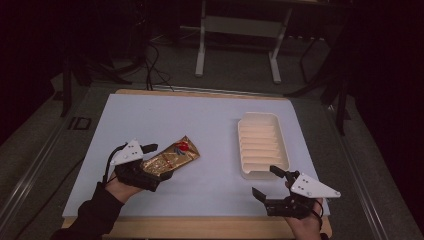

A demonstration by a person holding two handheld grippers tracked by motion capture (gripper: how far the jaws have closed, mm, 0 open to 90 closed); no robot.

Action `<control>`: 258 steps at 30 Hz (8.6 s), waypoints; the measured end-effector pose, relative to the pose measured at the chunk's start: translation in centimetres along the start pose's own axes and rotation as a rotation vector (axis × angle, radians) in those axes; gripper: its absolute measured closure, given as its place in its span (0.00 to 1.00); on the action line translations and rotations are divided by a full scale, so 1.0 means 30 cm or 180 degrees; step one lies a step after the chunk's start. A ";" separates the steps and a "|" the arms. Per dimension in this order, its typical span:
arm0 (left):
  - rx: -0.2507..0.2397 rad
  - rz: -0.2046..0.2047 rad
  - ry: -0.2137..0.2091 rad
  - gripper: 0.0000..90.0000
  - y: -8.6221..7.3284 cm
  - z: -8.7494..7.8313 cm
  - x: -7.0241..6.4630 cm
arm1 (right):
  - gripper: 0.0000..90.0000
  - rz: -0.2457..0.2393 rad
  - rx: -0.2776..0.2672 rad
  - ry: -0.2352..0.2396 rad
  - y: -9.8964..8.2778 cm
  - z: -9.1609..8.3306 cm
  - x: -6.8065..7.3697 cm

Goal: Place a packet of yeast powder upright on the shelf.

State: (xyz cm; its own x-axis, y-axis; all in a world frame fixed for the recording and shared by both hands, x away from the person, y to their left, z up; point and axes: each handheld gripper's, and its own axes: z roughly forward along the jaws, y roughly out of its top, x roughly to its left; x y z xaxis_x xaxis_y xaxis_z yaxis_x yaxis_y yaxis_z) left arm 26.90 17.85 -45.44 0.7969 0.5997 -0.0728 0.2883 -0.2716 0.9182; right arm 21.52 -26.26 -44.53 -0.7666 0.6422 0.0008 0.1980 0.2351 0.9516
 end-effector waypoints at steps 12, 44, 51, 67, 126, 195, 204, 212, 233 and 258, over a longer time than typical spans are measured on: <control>0.0186 0.0023 0.0059 0.01 0.030 0.090 0.078 | 0.15 -0.0037 -0.0015 0.0017 0.002 0.009 0.001; 0.0736 -0.0123 0.0309 0.23 -0.023 0.355 0.267 | 0.16 0.0000 0.0048 0.0149 -0.010 0.018 0.002; 0.0890 -0.0161 0.0234 0.29 -0.011 0.409 0.293 | 0.16 -0.0006 0.0074 0.0167 -0.012 0.021 0.004; 0.1107 -0.0339 0.0164 0.44 -0.046 0.480 0.356 | 0.16 0.0015 0.0091 0.0183 -0.017 0.024 -0.001; 0.1014 0.0031 0.0557 0.99 0.078 0.316 0.213 | 0.15 -0.0040 0.0010 0.0370 -0.005 0.016 0.005; -0.0575 0.0220 -0.0335 0.99 0.284 0.168 -0.272 | 0.20 -0.0049 0.0281 0.0794 0.232 0.140 0.002; -0.0662 0.0217 -0.0451 0.99 0.289 0.172 -0.300 | 0.35 -0.0058 0.0412 0.0978 0.227 0.176 0.033; -0.0697 0.0224 -0.0560 0.99 0.286 0.177 -0.312 | 0.73 -0.0022 0.0633 0.1178 0.227 0.192 0.026; -0.0779 0.0088 -0.0852 0.31 0.289 0.127 -0.266 | 0.83 -0.0147 0.0735 0.1318 0.258 0.181 -0.004; -0.0542 0.0085 -0.0349 0.03 0.039 -0.016 -0.198 | 0.83 -0.0902 0.0358 0.1037 0.358 0.105 -0.179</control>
State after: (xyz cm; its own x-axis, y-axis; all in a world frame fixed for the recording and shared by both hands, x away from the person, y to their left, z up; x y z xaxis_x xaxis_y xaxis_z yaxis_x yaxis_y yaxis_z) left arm 22.26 14.34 -43.73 0.8587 0.5060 -0.0809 0.1797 -0.1494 0.9723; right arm 29.69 -24.90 -35.29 -0.9491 0.2816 -0.1413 0.0037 0.4583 0.8888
